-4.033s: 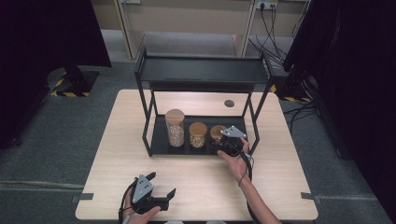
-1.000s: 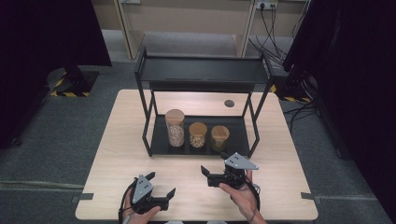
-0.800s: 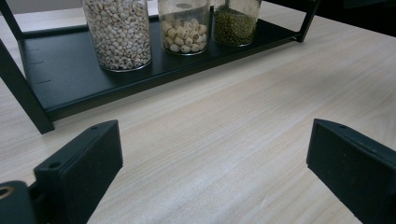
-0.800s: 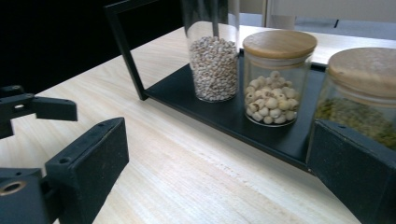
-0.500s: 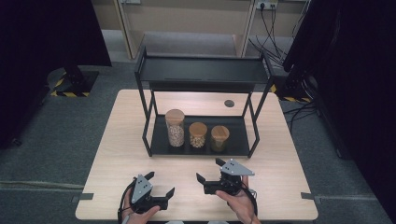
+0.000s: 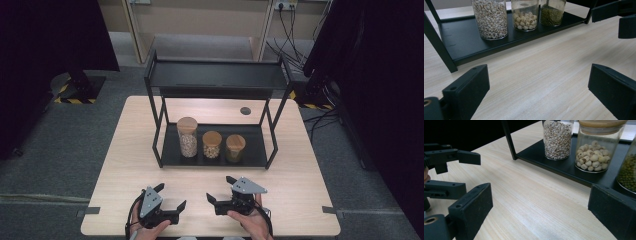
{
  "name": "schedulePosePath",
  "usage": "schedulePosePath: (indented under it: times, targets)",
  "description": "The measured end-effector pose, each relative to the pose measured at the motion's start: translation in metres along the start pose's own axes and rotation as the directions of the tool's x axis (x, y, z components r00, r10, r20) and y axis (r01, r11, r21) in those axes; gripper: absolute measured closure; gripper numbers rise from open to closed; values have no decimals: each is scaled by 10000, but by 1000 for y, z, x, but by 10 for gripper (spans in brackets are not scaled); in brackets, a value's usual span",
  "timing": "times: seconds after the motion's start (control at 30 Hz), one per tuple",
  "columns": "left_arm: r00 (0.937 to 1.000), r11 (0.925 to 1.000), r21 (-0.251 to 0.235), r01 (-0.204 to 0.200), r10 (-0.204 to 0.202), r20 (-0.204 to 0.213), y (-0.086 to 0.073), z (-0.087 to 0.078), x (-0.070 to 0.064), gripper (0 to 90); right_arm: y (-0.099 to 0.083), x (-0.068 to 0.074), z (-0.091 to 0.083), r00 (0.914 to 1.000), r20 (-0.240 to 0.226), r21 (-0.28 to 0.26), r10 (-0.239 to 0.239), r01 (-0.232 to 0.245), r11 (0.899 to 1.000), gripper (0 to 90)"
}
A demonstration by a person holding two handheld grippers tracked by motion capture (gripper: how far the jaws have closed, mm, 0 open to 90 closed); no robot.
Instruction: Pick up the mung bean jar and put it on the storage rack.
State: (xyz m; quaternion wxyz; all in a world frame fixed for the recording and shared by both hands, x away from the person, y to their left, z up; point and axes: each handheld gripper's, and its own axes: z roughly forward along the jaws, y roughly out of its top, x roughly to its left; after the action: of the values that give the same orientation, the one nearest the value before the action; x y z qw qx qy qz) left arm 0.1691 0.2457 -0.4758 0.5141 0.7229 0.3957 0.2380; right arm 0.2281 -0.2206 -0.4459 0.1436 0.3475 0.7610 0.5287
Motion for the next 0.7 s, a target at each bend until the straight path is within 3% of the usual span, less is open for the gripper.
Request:
schedulePosePath:
  times: [0.7]
  targets:
    - [10000,10000,-6,-24,24,2,0,-1,0,31,-2,1,1,10000,-56,35,12,-12,10000,59]
